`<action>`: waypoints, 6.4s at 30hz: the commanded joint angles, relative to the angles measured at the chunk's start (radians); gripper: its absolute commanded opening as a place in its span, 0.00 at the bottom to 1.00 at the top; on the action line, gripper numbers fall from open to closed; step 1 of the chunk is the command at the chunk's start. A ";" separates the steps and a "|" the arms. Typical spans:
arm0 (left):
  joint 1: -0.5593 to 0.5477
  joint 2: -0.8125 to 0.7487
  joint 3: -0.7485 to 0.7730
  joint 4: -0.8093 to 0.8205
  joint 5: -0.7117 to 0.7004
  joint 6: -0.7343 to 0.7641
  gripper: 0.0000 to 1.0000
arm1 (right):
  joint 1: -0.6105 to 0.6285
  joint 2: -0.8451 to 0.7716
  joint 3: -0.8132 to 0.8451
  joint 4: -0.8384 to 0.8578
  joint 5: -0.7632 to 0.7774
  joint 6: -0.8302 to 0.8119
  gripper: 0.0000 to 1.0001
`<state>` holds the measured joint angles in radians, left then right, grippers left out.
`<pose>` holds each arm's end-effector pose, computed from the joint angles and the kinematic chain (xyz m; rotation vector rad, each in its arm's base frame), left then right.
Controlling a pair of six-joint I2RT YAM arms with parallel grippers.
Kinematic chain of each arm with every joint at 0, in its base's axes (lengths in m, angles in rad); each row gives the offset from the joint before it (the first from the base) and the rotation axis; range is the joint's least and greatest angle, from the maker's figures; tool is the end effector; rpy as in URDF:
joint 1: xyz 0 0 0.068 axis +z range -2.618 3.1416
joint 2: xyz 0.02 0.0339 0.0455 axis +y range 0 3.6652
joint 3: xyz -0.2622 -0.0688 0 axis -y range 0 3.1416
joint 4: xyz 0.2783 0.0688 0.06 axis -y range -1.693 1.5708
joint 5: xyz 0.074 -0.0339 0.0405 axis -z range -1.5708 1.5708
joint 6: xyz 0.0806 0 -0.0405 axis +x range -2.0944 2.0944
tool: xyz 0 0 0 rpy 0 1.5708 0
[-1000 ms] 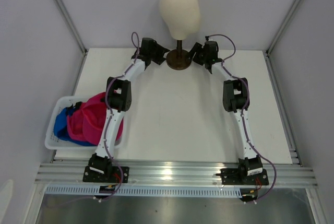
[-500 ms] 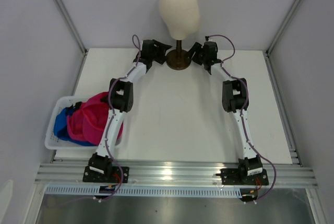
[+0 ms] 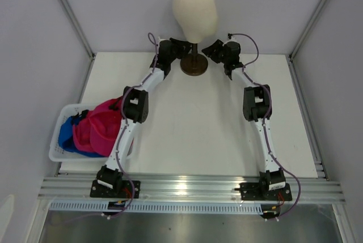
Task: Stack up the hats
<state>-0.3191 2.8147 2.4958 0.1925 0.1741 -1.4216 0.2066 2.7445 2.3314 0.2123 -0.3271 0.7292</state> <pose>0.6637 -0.2340 0.1481 -0.8770 1.7073 -1.3966 0.6681 0.1665 0.1281 0.2367 1.8493 0.9529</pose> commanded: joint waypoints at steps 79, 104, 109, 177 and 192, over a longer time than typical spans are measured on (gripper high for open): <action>0.109 -1.075 -1.335 -0.132 0.238 0.513 0.68 | -0.011 -0.985 -1.342 0.153 -0.162 0.081 0.87; 0.368 -2.184 -1.319 -1.269 -0.522 0.971 1.00 | -0.098 -1.878 -1.423 -0.470 0.018 -0.381 1.00; 0.368 -2.204 -1.420 -1.393 -0.597 0.885 0.99 | -0.046 -1.896 -1.460 -0.389 -0.078 -0.392 1.00; 0.618 -2.011 -1.203 -1.564 -0.326 0.308 0.01 | 1.177 -1.378 -1.262 0.034 0.565 -1.597 0.94; 0.600 -2.035 -1.331 -1.536 -0.291 0.375 0.01 | 1.252 -1.169 -1.195 0.316 0.373 -1.920 0.93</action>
<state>0.2901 0.7872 1.2018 -1.3495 -0.1497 -1.0729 1.4517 1.5555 1.0710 0.4496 0.1249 -1.1328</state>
